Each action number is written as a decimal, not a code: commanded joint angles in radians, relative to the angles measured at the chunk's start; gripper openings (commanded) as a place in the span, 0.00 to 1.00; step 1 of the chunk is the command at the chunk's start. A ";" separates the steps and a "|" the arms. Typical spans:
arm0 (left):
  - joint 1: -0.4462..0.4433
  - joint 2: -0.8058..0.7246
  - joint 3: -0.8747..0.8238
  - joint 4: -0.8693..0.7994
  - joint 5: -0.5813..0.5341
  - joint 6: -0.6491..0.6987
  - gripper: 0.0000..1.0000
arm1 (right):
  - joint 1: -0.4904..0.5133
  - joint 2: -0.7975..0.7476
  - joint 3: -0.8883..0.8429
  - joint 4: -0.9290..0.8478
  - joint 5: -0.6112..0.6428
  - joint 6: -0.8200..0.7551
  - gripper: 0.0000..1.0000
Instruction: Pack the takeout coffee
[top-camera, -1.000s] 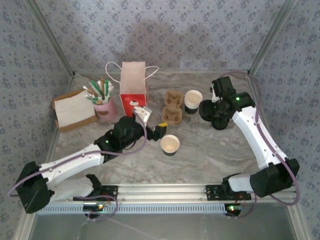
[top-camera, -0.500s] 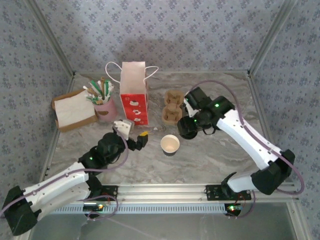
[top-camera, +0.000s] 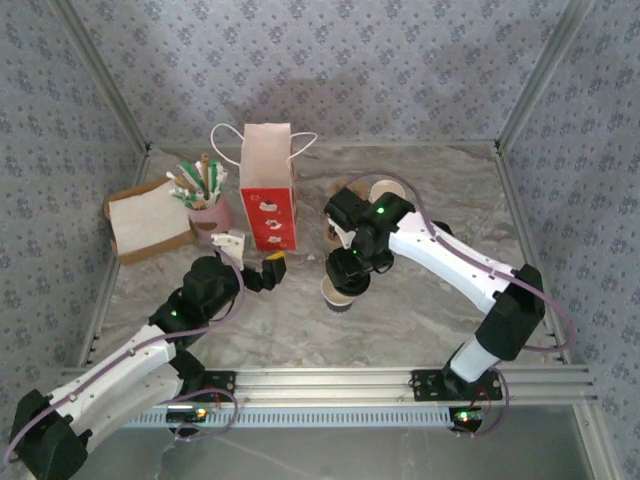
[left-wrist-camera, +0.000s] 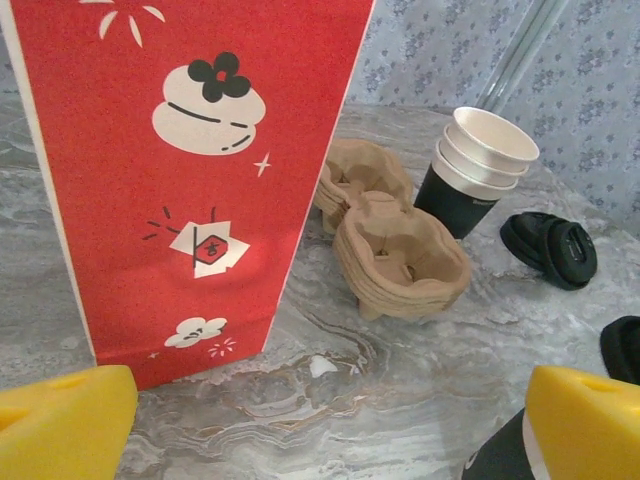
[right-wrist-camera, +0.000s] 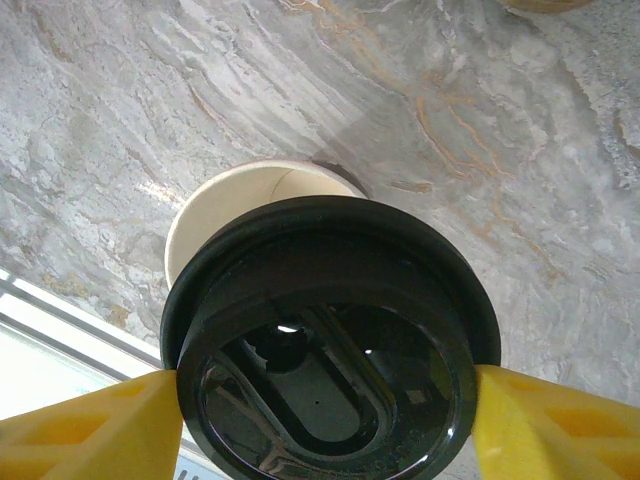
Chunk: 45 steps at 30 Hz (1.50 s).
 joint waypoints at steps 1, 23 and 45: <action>0.003 0.001 -0.002 0.036 0.040 -0.015 1.00 | 0.020 0.024 0.034 -0.034 -0.021 0.021 0.73; 0.003 -0.002 -0.002 0.037 0.036 -0.007 1.00 | 0.037 0.105 0.033 0.023 -0.044 0.013 0.73; 0.003 -0.013 -0.001 0.030 0.042 -0.006 1.00 | 0.052 0.125 0.021 0.015 -0.026 0.003 0.73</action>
